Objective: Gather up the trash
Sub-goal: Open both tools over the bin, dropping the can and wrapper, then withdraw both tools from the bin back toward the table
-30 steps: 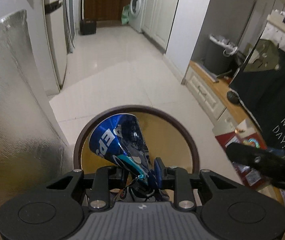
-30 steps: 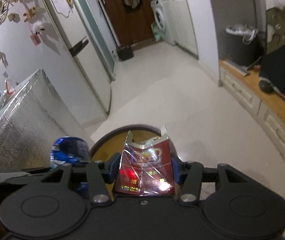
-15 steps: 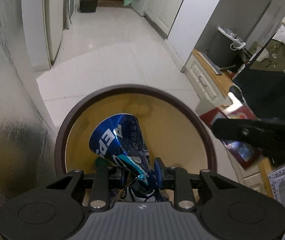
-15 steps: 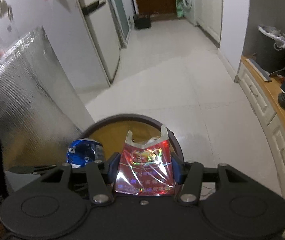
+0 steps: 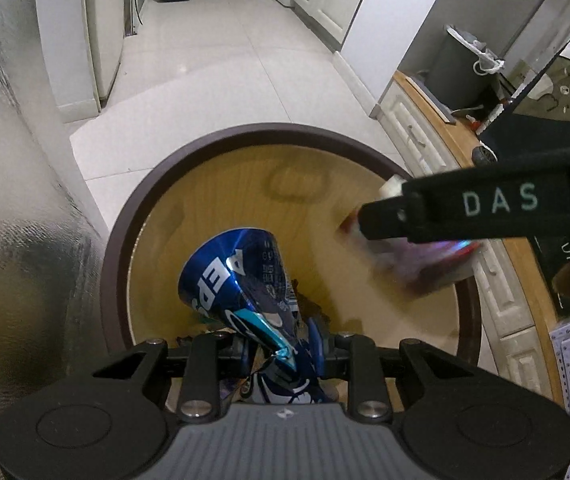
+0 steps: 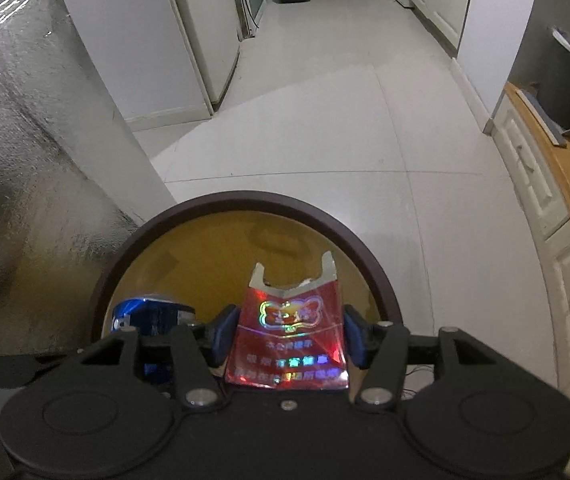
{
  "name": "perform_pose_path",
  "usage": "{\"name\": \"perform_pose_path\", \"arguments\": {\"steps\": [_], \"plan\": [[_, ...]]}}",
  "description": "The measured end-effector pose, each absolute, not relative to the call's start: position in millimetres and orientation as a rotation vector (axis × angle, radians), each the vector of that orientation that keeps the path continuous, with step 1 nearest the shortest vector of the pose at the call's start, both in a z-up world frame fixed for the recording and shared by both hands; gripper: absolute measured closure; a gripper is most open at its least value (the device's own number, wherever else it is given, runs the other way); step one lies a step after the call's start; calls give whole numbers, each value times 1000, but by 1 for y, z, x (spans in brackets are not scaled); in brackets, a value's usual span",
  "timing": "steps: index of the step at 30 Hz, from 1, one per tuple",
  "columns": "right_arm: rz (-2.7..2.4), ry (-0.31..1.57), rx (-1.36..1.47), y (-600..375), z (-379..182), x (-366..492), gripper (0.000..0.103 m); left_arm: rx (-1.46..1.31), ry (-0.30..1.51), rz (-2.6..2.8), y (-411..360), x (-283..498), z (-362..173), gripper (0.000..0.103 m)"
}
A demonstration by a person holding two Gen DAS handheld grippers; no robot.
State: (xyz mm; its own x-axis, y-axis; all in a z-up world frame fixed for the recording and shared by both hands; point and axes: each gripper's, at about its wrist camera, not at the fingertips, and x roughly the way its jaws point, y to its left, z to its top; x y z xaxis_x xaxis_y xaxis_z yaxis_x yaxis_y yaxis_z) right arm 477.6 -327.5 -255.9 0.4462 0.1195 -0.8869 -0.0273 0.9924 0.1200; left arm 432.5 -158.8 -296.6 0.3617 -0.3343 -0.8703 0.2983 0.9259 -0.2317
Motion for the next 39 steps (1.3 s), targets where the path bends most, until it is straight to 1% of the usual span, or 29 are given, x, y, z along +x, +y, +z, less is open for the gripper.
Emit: {"name": "perform_pose_path", "arguments": {"steps": [1,4,9,10,11,13,19,22,24,30,32,34,36,39], "plan": [[93,1105,99,-330,-257,478,39,-38,1133,-409,-162,435,-299,75],[103,1106,108,-330,-259,480,33,-41,1140,-417,-162,436,-301,75],[119,1102,97,-330,-258,480,31,-81,1148,-449,-161,439,-301,74],[123,1101,98,-330,-259,481,31,-88,1150,-465,-163,438,-301,69],[125,1101,98,-331,-258,480,31,-93,1154,-484,-165,437,-300,59],[128,1100,99,-332,-257,480,30,-85,1157,-513,-171,434,-298,49],[131,1102,79,-334,-254,472,30,-21,1190,-523,-182,425,-292,30],[133,1103,79,-337,-250,467,29,-6,1208,-498,-180,424,-288,24],[136,1101,74,-338,-247,463,27,2,1212,-482,-179,421,-284,18],[141,1089,52,-343,-238,448,23,5,1202,-449,-175,414,-270,6],[144,1084,51,-344,-234,443,21,10,1200,-442,-174,412,-265,6],[145,1075,50,-344,-230,438,18,14,1197,-433,-173,409,-260,4],[148,1064,47,-344,-226,433,16,11,1191,-426,-171,405,-256,1],[149,1049,44,-345,-219,426,10,11,1182,-415,-168,400,-248,0]]}}
